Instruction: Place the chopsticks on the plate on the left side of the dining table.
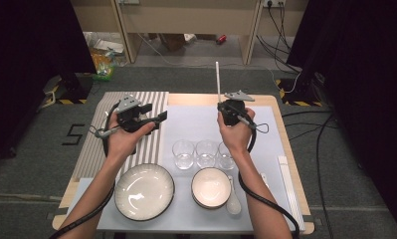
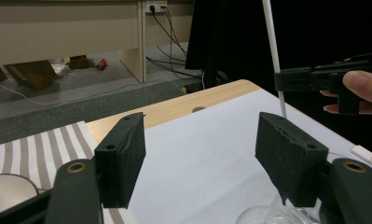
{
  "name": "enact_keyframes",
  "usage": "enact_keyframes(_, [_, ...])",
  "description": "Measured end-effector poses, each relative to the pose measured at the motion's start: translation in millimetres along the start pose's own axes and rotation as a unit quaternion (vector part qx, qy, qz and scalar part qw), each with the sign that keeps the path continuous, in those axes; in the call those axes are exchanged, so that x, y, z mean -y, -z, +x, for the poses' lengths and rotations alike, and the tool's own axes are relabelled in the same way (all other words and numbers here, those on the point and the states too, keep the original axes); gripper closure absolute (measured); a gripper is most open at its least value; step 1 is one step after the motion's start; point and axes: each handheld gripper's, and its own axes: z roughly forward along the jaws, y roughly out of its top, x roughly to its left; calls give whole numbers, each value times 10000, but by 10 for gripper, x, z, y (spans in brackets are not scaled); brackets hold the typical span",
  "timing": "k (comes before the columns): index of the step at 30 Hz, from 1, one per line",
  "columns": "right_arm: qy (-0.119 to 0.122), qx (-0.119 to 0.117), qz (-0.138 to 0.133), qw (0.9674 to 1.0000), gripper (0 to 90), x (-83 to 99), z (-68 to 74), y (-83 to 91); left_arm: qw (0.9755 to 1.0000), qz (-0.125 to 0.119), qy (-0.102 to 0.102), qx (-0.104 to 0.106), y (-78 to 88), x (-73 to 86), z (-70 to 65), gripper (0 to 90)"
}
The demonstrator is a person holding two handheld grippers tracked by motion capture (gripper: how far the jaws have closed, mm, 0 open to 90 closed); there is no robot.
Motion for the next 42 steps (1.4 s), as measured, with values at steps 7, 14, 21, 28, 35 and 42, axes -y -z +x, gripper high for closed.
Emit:
enact_keyframes(7, [57,-38,5,10000,864,6,36,-9,10000,-17,-2,50,-91,-66,-37,325])
enact_keyframes(14, [98,-71,25,9999,864,24,74,-14,9999,-9,-44,96,-149,-116,-79,325])
enact_keyframes(21, [101,-106,13,9999,864,31,115,-19,9999,17,-77,115,-234,-190,-102,326])
enact_keyframes(28, [158,-154,2,9998,864,43,152,-33,9998,72,-112,158,-329,-239,-132,325])
enact_keyframes(35, [115,-196,3,9997,864,44,183,-29,9996,110,-160,213,-446,-304,-178,326])
enact_keyframes(42, [158,-220,-11,9996,864,44,198,-26,9995,117,-139,275,-526,-350,-225,327])
